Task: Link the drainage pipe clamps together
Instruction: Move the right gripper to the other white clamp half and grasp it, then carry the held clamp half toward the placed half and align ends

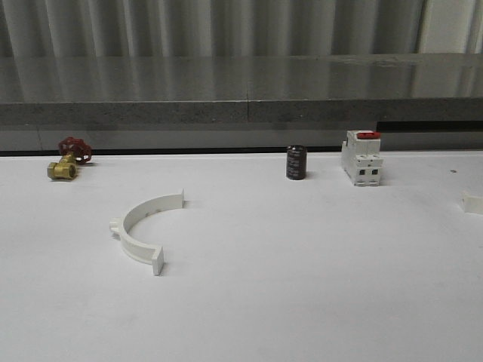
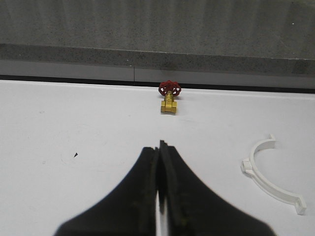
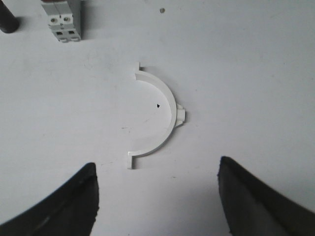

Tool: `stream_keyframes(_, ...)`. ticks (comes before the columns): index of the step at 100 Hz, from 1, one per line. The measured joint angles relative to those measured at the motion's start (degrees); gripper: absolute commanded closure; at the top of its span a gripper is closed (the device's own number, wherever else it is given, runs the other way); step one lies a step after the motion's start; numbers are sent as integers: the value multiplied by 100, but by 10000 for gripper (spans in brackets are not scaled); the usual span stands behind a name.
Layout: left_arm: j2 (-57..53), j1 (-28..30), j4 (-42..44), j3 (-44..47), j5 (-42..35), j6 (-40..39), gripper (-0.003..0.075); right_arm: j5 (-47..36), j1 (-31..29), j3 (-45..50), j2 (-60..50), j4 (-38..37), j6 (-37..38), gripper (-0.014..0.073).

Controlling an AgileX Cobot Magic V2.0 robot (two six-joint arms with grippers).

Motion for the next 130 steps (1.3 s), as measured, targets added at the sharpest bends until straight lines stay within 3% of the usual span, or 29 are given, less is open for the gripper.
stream_keyframes(36, 0, 0, 0, 0, 0, 10, 741, 1071, -121, -1059, 2142, 101, 0, 52)
stream_keyframes(67, 0, 0, 5, 0, 0, 10, 741, 838, -743, -1365, 3515, 500, 0, 52)
stream_keyframes(130, 0, 0, 5, 0, 0, 10, 741, 565, -755, -2240, 5177, 557, -8, 54)
